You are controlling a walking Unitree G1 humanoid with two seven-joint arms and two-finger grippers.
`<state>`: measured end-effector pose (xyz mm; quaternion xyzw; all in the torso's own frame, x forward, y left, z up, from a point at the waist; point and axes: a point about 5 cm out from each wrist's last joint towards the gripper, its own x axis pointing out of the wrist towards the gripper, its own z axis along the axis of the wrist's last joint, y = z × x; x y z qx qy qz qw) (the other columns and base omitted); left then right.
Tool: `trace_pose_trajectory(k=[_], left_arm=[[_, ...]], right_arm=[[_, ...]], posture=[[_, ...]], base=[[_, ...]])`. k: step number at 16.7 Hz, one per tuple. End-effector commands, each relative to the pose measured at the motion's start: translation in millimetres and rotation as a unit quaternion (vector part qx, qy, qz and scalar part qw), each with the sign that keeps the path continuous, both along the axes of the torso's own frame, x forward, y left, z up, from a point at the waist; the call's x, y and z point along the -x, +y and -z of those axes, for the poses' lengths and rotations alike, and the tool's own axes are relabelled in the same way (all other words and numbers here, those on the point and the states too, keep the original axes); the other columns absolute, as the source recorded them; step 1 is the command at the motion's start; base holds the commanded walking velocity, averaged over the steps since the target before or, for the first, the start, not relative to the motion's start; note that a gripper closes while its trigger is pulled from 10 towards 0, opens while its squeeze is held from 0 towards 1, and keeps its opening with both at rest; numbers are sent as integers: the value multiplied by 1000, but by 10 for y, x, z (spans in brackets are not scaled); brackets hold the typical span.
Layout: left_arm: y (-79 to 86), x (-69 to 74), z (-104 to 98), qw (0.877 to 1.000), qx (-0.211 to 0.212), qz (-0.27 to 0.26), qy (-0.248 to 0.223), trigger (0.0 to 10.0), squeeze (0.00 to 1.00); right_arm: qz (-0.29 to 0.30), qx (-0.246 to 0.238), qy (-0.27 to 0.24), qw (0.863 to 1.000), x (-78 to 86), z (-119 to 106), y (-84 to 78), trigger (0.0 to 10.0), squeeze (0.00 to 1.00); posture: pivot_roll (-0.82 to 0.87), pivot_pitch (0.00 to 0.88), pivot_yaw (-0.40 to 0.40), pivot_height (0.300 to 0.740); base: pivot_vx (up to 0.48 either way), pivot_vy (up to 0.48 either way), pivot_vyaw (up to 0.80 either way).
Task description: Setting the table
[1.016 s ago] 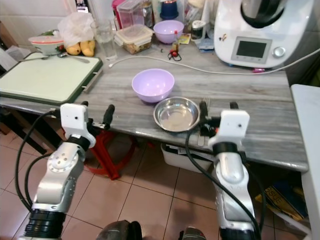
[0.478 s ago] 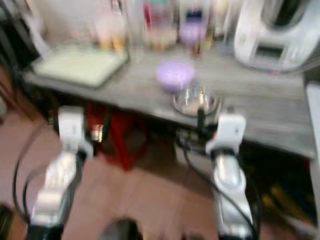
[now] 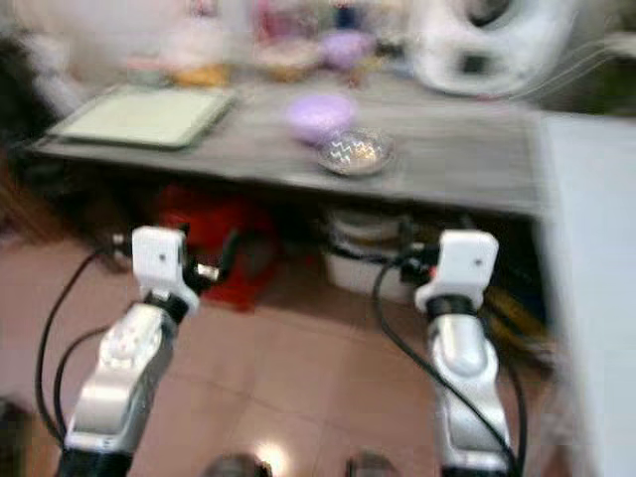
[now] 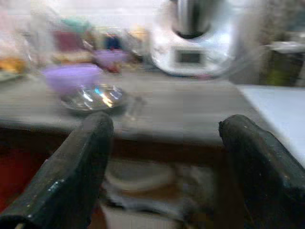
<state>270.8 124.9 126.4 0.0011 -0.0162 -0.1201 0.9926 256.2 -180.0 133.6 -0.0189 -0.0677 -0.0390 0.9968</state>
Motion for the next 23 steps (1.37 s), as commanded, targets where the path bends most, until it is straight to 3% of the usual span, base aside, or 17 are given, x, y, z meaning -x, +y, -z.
trace_pose_trajectory(k=[1, 6, 11, 16, 23], left_arm=[[76, 21, 9, 1000, -9, -5, 7, 10000, 0], [45, 72, -28, 999, -21, 33, 3, 10000, 0], [22, 73, -66, 999, -4, 42, 7, 10000, 0], [26, 104, -59, 999, -7, 42, 10, 10000, 0], [22, 111, -93, 998, -12, 59, 7, 10000, 0]], right_arm=[[-18, -10, 1, 1000, -4, -4, 86, 10000, 0], [-17, -9, 1, 1000, 12, -3, 82, 10000, 0], [-26, -10, -7, 1000, -19, -52, 95, 10000, 0], [-12, 18, -10, 1000, -23, -84, 13, 10000, 0], [-29, 15, -6, 999, -5, -57, 88, 10000, 0]], posture=[[-43, 49, 73, 740], [-54, 83, 93, 740], [-53, 94, 80, 740], [-55, 102, 77, 740], [-51, 109, 86, 740]], base=[[-247, 0, -800], [0, 0, -160], [0, -441, 0], [271, -393, 0], [324, -349, 0]])
